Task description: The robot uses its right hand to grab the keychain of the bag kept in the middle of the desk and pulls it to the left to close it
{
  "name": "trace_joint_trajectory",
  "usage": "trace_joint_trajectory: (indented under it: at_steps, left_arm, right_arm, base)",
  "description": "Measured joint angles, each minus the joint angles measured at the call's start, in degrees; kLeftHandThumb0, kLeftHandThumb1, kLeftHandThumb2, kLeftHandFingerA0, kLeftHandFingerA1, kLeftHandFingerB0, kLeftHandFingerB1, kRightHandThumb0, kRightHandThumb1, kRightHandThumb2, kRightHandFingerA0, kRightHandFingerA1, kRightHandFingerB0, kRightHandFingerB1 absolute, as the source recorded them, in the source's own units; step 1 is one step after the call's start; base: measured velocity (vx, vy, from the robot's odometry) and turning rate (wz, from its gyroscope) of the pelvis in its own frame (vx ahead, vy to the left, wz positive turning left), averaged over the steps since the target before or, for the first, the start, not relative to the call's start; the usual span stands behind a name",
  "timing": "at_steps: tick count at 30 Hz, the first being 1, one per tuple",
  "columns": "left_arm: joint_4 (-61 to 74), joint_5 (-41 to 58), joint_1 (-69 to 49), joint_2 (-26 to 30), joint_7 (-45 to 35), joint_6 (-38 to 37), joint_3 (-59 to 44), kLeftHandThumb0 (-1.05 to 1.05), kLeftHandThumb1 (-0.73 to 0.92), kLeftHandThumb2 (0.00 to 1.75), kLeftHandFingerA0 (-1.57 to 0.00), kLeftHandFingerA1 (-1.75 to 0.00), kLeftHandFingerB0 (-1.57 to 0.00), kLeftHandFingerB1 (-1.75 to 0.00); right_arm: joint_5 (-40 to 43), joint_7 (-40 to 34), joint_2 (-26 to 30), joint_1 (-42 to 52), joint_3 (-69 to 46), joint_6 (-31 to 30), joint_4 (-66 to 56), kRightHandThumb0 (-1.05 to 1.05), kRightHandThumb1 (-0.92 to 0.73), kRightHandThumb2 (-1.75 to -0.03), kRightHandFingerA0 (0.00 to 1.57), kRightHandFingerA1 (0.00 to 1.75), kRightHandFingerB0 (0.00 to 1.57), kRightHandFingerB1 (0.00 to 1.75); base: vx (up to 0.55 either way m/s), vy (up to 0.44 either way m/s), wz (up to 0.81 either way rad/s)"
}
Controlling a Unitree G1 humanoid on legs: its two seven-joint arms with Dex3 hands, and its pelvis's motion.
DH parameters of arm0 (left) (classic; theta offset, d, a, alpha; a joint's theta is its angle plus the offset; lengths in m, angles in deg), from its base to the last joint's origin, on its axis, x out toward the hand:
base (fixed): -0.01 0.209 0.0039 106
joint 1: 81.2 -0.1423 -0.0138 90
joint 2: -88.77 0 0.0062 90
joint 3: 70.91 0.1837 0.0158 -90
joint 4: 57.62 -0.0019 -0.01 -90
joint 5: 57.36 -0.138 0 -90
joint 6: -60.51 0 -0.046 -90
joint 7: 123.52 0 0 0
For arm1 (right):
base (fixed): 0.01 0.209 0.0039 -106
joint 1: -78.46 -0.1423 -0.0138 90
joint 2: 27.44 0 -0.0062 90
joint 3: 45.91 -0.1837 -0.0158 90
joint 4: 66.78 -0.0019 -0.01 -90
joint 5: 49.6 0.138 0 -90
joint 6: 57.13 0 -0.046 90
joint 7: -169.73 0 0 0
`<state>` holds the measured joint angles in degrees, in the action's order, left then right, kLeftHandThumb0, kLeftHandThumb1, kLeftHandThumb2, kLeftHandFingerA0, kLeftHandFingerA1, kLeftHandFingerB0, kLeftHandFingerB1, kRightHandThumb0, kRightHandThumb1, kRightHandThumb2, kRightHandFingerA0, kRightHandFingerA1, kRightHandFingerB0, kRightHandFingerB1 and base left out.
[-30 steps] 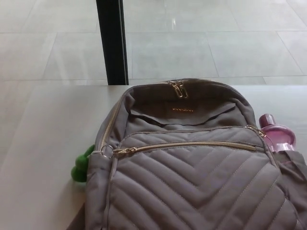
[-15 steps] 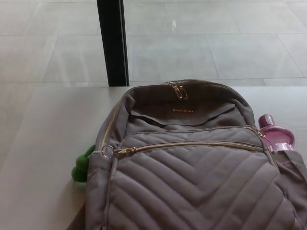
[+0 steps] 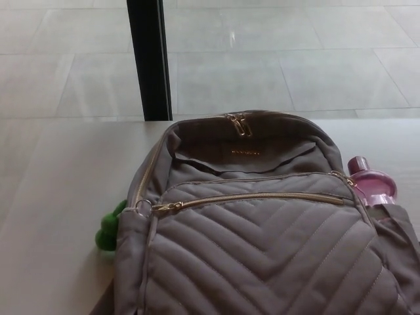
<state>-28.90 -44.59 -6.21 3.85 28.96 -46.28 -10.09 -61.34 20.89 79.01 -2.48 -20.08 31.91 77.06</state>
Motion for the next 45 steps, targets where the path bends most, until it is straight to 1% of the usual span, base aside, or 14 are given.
trace_joint_trajectory:
  at_steps: [1,7,12,14,16,17,18,20,31,32,33,34,35,45]
  left_arm:
    - [-0.9,0.0,0.0,0.2,0.2,0.1,-0.3,-0.82,0.92,0.76,-0.56,-0.52,-0.43,-0.40]
    - [-7.2,-1.3,-1.3,3.6,3.4,0.9,1.9,-0.76,0.92,0.73,-0.53,-0.52,-0.41,-0.42]
    - [-9.3,-2.5,-2.2,4.5,5.5,1.5,4.5,-0.78,0.91,0.71,-0.48,-0.52,-0.36,-0.39]
    - [-9.8,-2.7,-2.3,4.6,5.9,1.6,4.9,-0.77,0.92,0.71,-0.49,-0.50,-0.37,-0.39]
    - [-10.2,-2.8,-2.3,4.8,6.3,1.7,5.2,-0.73,0.75,1.12,-0.47,-0.61,-0.32,-0.52]
    - [-10.3,-2.8,-2.4,5.0,6.6,1.8,5.4,-0.73,0.75,1.12,-0.46,-0.60,-0.31,-0.52]
    - [-10.4,-2.9,-2.5,5.1,6.8,1.8,5.6,-0.77,0.92,0.72,-0.52,-0.49,-0.37,-0.40]
    - [-10.6,-3.0,-2.9,5.4,7.2,1.9,6.0,-0.77,0.92,0.72,-0.51,-0.50,-0.37,-0.40]
    - [-12.5,-1.3,-4.8,4.8,5.6,2.0,2.8,-0.78,0.69,1.06,-0.45,-0.62,-0.25,-0.49]
    - [-12.6,-1.3,-5.0,4.8,5.5,2.0,3.0,-0.77,0.86,0.67,-0.47,-0.53,-0.33,-0.36]
    - [-12.6,-1.4,-5.4,4.8,5.4,2.0,3.5,-0.79,0.85,0.66,-0.46,-0.52,-0.39,-0.38]
    - [-12.7,-1.5,-5.6,4.9,5.2,2.1,4.1,-0.78,0.68,1.06,-0.40,-0.60,-0.31,-0.52]
    - [-12.7,-1.7,-5.6,5.0,5.1,2.1,4.7,-0.79,0.87,0.66,-0.45,-0.51,-0.35,-0.38]
    - [-12.7,-3.6,-5.4,5.7,4.8,2.1,9.6,-0.79,0.85,0.66,-0.46,-0.53,-0.18,-0.33]
  right_arm:
    - [0.5,-0.7,-1.6,0.7,0.0,0.3,0.5,-0.70,-0.78,-0.63,0.43,0.68,0.26,0.37]
    - [3.5,-5.5,-11.1,6.2,2.9,3.8,2.5,-0.71,-0.62,-0.95,0.58,0.68,0.23,0.48]
    - [4.9,-8.2,-14.0,10.0,8.2,7.4,2.0,-0.70,-0.77,-0.63,0.59,0.60,0.37,0.33]
    - [5.1,-9.0,-14.1,11.2,10.7,8.9,2.0,-0.71,-0.60,-0.97,0.56,0.66,0.30,0.48]
    - [5.3,-9.6,-14.1,12.1,13.1,10.4,2.1,-0.72,-0.74,-0.64,0.61,0.53,0.38,0.34]
    - [5.4,-9.9,-14.1,12.6,14.5,11.2,2.2,-0.70,-0.61,-0.96,0.57,0.63,0.28,0.47]
    - [5.5,-10.1,-14.0,12.9,15.6,11.9,2.4,-0.68,-0.74,-0.62,0.62,0.50,0.36,0.33]
    - [5.6,-10.5,-13.8,13.7,18.3,13.5,3.0,-0.72,-0.61,-0.95,0.59,0.63,0.32,0.47]
    - [7.4,-12.0,-9.4,19.5,28.6,19.3,5.4,-0.74,-0.62,-0.94,0.61,0.62,0.25,0.46]
    - [7.4,-12.1,-9.2,19.9,29.3,19.5,5.4,-0.74,-0.63,-0.94,0.62,0.60,0.23,0.45]
    - [7.4,-12.3,-8.8,20.5,30.5,19.5,5.4,-0.65,-0.74,-0.63,0.72,0.48,0.27,0.31]
    - [7.3,-12.5,-8.4,20.8,31.8,19.5,5.4,-0.73,-0.61,-0.92,0.66,0.61,0.21,0.44]
    - [7.3,-12.6,-8.0,21.0,32.8,19.5,5.4,-0.68,-0.72,-0.62,0.76,0.48,0.27,0.31]
    - [7.0,-12.5,-5.1,22.4,41.8,19.6,2.3,-0.71,-0.70,-0.62,0.87,0.48,0.31,0.31]
  base:
    - [0.00,0.000,0.00]
    - [0.00,0.000,0.00]
    - [0.00,0.000,0.00]
    - [0.00,0.000,0.00]
    - [0.00,0.000,0.00]
    - [0.00,0.000,0.00]
    - [0.00,0.000,0.00]
    - [0.00,0.000,0.00]
    - [0.00,0.000,0.00]
    - [0.00,0.000,0.00]
    - [0.00,0.000,0.00]
    - [0.00,0.000,0.00]
    - [0.00,0.000,0.00]
    - [0.00,0.000,0.00]
